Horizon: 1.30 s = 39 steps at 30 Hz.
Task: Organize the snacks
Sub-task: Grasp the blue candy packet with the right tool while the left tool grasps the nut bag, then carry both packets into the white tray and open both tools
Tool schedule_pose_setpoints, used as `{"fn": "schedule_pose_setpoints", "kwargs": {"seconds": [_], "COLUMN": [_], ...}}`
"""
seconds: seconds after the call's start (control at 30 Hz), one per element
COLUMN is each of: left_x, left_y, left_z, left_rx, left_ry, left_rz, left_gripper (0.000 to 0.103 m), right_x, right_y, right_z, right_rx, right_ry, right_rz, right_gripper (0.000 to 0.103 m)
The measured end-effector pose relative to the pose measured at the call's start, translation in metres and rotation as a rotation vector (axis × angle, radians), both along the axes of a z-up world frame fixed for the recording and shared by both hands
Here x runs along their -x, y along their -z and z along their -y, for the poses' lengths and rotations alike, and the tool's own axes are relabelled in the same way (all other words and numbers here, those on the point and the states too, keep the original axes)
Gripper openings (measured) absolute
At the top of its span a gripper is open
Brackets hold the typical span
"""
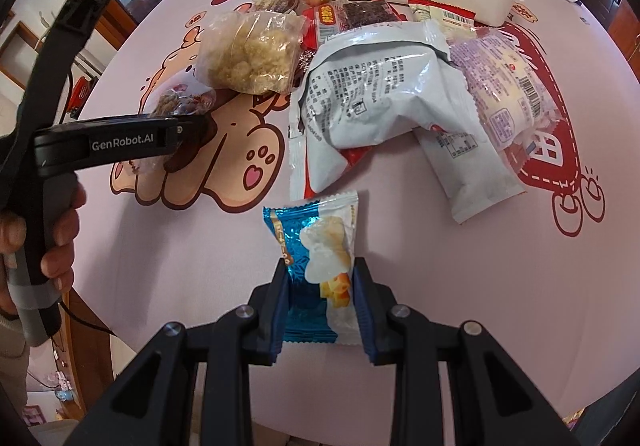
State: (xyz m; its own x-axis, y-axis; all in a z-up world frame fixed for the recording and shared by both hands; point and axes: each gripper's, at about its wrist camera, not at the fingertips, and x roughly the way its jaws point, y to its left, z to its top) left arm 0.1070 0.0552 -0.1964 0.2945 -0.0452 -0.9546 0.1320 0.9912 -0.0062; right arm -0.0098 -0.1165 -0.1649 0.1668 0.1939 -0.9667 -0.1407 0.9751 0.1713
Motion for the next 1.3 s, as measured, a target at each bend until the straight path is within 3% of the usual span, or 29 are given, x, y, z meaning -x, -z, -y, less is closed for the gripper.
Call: {"fn": "schedule_pose_setpoints", "kwargs": {"seconds": [0.23, 0.4, 0.6, 0.9, 1.07, 1.3], "left_x": [0.017, 0.04, 0.071, 0.067, 0.044, 0.003], "left_y": [-0.004, -0.01, -0.032, -0.103, -0.144, -0.215], "left_z": [0.013, 0.012, 0.02, 0.026, 0.027, 0.031], "left_rx": [-0.017, 0.004, 0.032, 0.112, 0.14, 0.134], "left_ry": [-0.008, -0.005, 0.042, 0.061, 0.092, 0.133], "left_rz": [0.026, -0.007, -0.004, 0.101, 0.186, 0.355], "left_gripper": [0.042, 0.041, 0.041, 0.042, 0.042, 0.042], "right_x": [0.0, 0.0, 0.003, -0.014, -0.032, -0.071], "right_y": [0.0, 0.001, -0.02, -0.073, -0.114, -0.177], "right_z": [-0.001, -0.001, 0.001, 0.016, 0.022, 0.024], "right_rx": [0.001, -0.009, -0.012, -0.05, -0.074, -0.02], "right_ry": [-0.004, -0.015, -0.034, -0.001, 0.027, 0.032], "right_rz": [0.0, -0.015, 0.026, 0.137, 0.22, 0.385], "right_gripper": [0.03, 0.03, 0.029, 0.03, 0.03, 0.03]}}
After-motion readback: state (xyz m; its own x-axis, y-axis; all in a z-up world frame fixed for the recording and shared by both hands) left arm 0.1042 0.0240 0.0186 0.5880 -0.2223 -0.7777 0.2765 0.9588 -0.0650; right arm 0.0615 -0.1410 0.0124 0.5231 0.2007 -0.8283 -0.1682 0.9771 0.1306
